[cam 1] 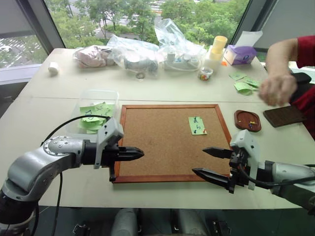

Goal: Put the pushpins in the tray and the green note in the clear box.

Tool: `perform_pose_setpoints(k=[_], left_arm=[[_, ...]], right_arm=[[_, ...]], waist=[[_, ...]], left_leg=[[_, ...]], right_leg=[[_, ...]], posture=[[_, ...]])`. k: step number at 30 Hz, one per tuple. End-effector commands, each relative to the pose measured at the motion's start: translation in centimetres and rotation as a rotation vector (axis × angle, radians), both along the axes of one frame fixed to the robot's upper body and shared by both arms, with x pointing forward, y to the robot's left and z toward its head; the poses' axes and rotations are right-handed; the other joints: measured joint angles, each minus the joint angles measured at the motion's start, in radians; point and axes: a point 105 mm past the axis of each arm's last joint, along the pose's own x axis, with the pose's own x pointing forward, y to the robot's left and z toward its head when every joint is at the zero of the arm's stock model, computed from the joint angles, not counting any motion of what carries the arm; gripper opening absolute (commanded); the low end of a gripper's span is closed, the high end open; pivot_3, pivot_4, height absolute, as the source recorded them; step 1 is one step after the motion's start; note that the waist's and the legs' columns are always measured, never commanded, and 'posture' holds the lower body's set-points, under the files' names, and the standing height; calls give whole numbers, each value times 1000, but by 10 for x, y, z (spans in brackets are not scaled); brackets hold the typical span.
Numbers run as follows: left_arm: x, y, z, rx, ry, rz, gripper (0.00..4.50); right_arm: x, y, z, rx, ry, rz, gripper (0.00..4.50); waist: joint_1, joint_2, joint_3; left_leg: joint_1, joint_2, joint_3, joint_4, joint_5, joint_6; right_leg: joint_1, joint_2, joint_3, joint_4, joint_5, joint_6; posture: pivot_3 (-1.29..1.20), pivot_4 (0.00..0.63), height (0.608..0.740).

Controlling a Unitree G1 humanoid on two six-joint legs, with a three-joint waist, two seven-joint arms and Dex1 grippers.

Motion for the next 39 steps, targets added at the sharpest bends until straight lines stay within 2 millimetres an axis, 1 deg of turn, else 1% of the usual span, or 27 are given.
perform_pose_setpoints(k=[1,8,17,21,25,26,28,29,32,35,39], left_arm=[[4,1,8,-10,-49,9,47],[2,2,7,-8,-32,3,47],[6,-2,8,-20,-46,12,47],[17,-5,14,-47,-80,53,47],[28,-16,28,-92,-138,65,47],[31,-19,28,-82,-155,70,47],[40,-29,22,-13,-230,80,47],[44,-34,21,-5,-250,89,47],[52,-38,7,48,-249,105,47],[58,-35,-10,124,-241,111,47],[62,-36,-23,134,-227,121,47]], right_arm=[[0,2,6,-2,-37,9,4500],[1,1,6,-1,-36,-1,4500],[15,-5,9,15,-70,-80,4500],[23,-8,13,21,-97,-119,4500],[39,-13,19,27,-154,-173,4500],[46,-16,20,19,-177,-202,4500],[72,-27,22,34,-224,-305,4500],[85,-31,21,33,-246,-352,4500],[112,-35,17,32,-278,-407,4500],[133,-36,11,9,-303,-426,4500],[155,-30,2,9,-304,-439,4500]], waist=[[0,0,0],[0,0,0],[0,0,0],[2,0,0],[1,0,0],[1,0,0],[-1,-1,-1],[-2,0,-1],[-2,0,-1],[-2,1,0],[-2,1,0]], left_leg=[[0,0,0,0,0,0],[0,0,0,0,1,-1],[0,0,0,0,1,-1],[0,0,0,0,1,-1],[0,-1,0,1,1,-1],[0,-1,0,1,1,-1],[0,-1,0,1,2,-2],[0,-1,0,1,2,-3],[1,-2,1,1,2,-3],[-1,-1,1,1,3,-5],[-3,-1,2,1,3,-5]], right_leg=[[0,0,0,0,0,0],[0,0,0,0,0,0],[0,0,0,0,0,0],[0,0,0,1,0,0],[0,1,0,1,0,1],[0,1,0,1,1,1],[0,1,0,1,1,1],[0,2,0,1,1,1],[0,2,2,2,1,1],[-2,3,2,3,2,3],[-6,3,2,4,2,4]], posture=[[0,150,735],[0,150,735],[0,150,735],[0,150,735],[0,150,735],[0,150,735],[0,150,735],[0,150,735],[0,150,735],[0,150,735],[0,150,735]])
